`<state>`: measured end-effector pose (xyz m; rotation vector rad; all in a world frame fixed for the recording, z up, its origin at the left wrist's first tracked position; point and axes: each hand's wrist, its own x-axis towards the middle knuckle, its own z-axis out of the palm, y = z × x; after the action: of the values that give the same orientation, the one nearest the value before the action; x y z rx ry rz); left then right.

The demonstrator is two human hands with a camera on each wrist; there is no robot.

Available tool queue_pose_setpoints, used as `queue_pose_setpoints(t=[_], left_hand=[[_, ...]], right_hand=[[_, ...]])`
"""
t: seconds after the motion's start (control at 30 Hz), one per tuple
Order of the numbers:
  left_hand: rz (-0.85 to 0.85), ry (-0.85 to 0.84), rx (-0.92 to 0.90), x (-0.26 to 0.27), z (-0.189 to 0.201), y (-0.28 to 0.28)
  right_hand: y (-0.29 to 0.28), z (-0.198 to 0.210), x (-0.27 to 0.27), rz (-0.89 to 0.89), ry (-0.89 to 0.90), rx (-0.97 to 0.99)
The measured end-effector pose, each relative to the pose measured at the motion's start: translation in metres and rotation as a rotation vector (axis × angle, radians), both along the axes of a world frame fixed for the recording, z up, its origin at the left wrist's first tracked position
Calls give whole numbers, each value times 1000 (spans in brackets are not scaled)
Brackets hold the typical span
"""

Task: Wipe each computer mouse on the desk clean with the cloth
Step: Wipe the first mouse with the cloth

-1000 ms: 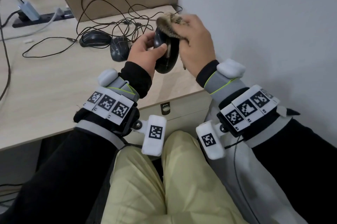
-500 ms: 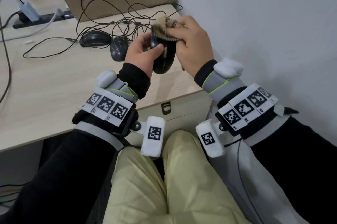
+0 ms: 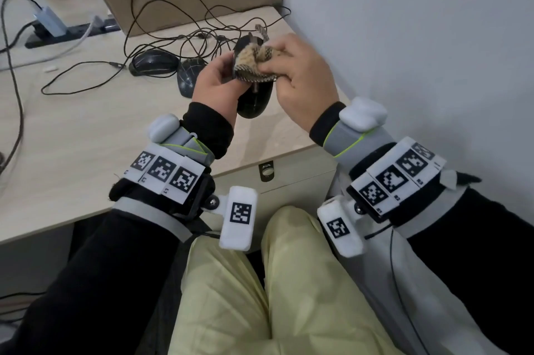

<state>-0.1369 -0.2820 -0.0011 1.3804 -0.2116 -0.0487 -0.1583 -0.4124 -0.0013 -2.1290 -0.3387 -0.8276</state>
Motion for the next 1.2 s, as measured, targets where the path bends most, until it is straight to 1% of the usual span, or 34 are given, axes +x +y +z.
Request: queue_pose_setpoints(t=[0.1, 0.17, 0.27, 0.33, 0.4, 0.43, 0.47, 0.53, 0.6, 0.67, 0.73, 0.8, 0.93, 1.0, 1.07, 1.13, 1.2], left_hand=[[32, -7, 39, 1, -3, 1], [36, -13, 41, 0, -3, -1], [-8, -38, 35, -2, -1, -2], [-2, -32, 8, -1, -1, -1], [0, -13, -28, -1, -2, 2], [-4, -7, -40, -1, -2, 3], [-10, 0, -51, -1, -2, 3], [-40, 27, -78, -3, 0, 2], [-101, 72, -115, -5, 2, 0], [-146, 125, -146, -6, 3, -1], [-183, 172, -172, -5, 3, -1], [-201, 216, -191, -3, 4, -2], [-217, 293, -259, -8, 5, -9], [-249, 373, -306, -13, 6, -13], [-295, 462, -311, -15, 6, -15], [-314, 492, -298, -15, 4, -15], [-295, 501, -311, -16, 4, -16]], right_hand=[[-1, 1, -2, -36, 8, 185], [-2, 8, 3, -96, -9, 238], [-1, 12, 11, -76, 31, 111], [0, 6, 11, -41, 38, 43], [0, -2, 7, -5, 1, 13], [1, -5, 4, 15, -6, 29], [1, -7, 0, 26, -2, 75], [0, -5, -2, 17, 19, 235], [-1, 2, 1, -45, 9, 325], [-2, 9, 7, -82, 10, 271], [-3, 11, 15, -52, 74, 149], [-3, 7, 20, -23, 147, 83], [-4, -5, 22, -19, 142, 44], [-5, -10, 23, -15, 106, 14], [-5, -14, 23, -12, 99, -11], [-5, -18, 23, -13, 122, -23], [-4, -20, 22, 0, 144, -31]])
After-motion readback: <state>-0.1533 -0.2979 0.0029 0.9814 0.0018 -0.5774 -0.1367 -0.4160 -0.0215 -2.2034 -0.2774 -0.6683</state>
